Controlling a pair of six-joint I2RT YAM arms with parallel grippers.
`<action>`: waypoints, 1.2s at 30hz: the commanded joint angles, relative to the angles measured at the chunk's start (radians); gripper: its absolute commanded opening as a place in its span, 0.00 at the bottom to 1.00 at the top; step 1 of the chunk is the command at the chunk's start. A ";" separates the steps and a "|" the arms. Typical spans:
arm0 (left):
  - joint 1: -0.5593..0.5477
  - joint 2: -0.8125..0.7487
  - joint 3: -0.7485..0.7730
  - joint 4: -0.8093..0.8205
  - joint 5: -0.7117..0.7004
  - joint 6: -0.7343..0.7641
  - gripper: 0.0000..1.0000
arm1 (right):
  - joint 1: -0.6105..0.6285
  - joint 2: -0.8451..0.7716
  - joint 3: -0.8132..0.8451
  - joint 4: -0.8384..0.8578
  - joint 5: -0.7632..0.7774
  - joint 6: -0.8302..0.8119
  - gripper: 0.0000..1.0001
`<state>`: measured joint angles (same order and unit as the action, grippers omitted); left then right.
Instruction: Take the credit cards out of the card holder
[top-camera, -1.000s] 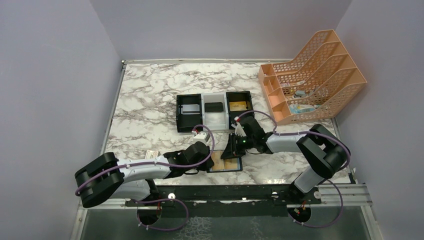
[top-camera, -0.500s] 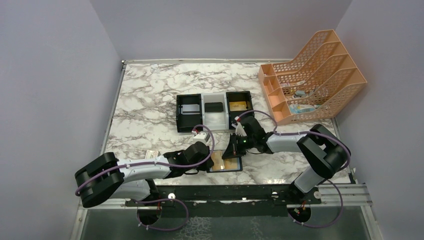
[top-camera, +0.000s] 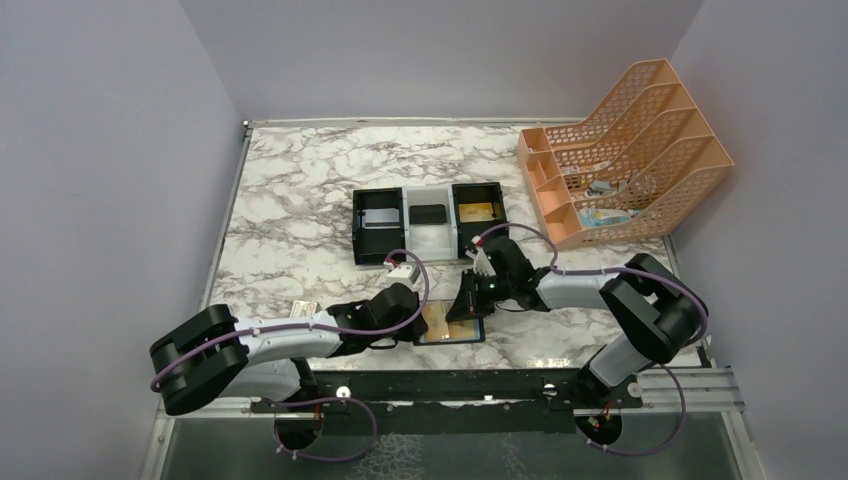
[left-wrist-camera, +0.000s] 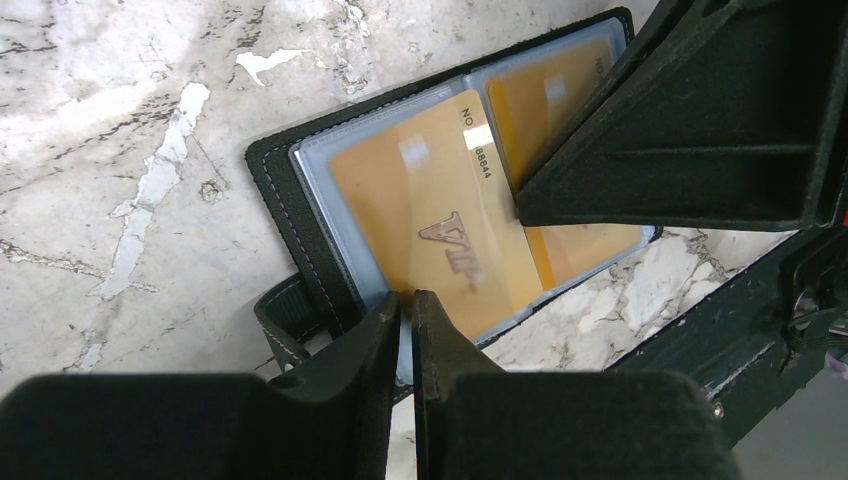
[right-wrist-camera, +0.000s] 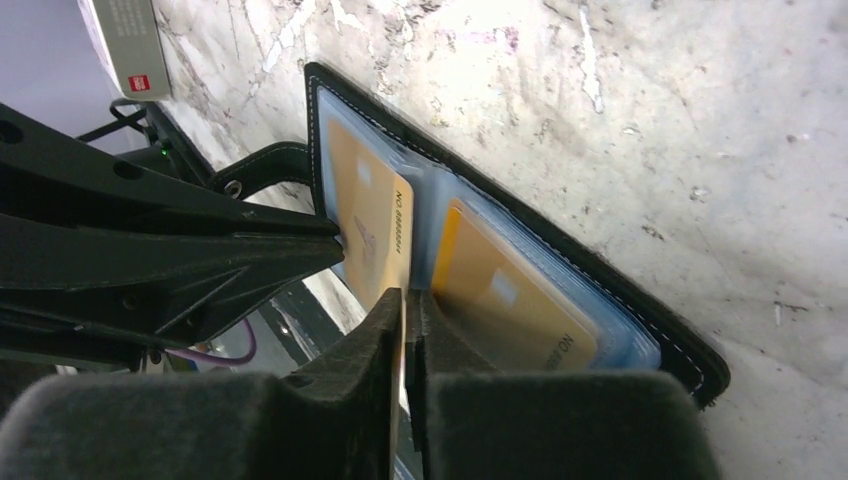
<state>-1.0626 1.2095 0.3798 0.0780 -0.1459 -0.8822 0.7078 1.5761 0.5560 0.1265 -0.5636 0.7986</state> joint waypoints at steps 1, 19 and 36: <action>-0.004 0.015 0.005 -0.021 -0.021 0.007 0.13 | 0.005 -0.004 0.000 -0.020 0.034 -0.006 0.14; -0.005 0.031 0.004 -0.001 -0.023 -0.004 0.12 | 0.005 0.053 0.013 0.032 -0.031 0.007 0.08; -0.005 0.026 -0.015 -0.002 -0.040 -0.020 0.11 | -0.015 -0.064 -0.003 -0.097 0.098 -0.054 0.04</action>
<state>-1.0626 1.2339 0.3882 0.0963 -0.1467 -0.8948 0.7002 1.5505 0.5686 0.0631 -0.5419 0.7559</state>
